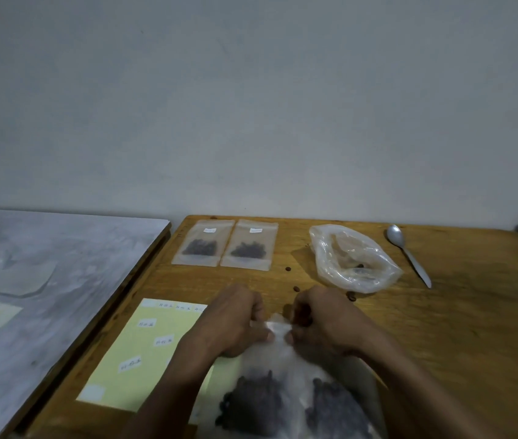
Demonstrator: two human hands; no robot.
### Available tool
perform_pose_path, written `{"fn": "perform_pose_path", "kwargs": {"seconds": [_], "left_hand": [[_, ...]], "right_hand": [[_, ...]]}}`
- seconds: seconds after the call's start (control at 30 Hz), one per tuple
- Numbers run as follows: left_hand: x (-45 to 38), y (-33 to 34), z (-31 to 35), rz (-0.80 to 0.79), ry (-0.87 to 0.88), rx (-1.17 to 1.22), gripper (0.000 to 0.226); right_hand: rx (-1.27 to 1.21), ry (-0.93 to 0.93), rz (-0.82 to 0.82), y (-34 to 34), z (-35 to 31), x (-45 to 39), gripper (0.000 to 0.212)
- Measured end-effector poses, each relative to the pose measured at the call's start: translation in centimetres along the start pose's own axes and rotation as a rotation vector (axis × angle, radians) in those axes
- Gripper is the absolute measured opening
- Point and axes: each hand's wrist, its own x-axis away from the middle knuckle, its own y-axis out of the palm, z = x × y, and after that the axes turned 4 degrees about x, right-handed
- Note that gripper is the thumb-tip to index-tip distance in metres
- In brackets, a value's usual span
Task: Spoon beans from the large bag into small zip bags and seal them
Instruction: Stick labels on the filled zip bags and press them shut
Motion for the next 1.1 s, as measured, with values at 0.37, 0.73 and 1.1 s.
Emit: {"fn": "perform_pose_path", "kwargs": {"seconds": [0.37, 0.73, 1.1], "left_hand": [[-1.1, -0.9, -2.1, -0.073, 0.013, 0.065, 0.017], [-1.1, -1.8, -2.6, -0.001, 0.022, 0.158, 0.009], [-0.7, -2.4, -2.9, -0.054, -0.005, 0.171, 0.018]], "right_hand": [[-0.085, -0.095, -0.062, -0.2, 0.5, -1.6, 0.007], [-0.161, -0.088, -0.052, 0.2, 0.3, -2.6, 0.037], [-0.206, -0.174, -0.034, -0.3, -0.1, -2.7, 0.011]]}}
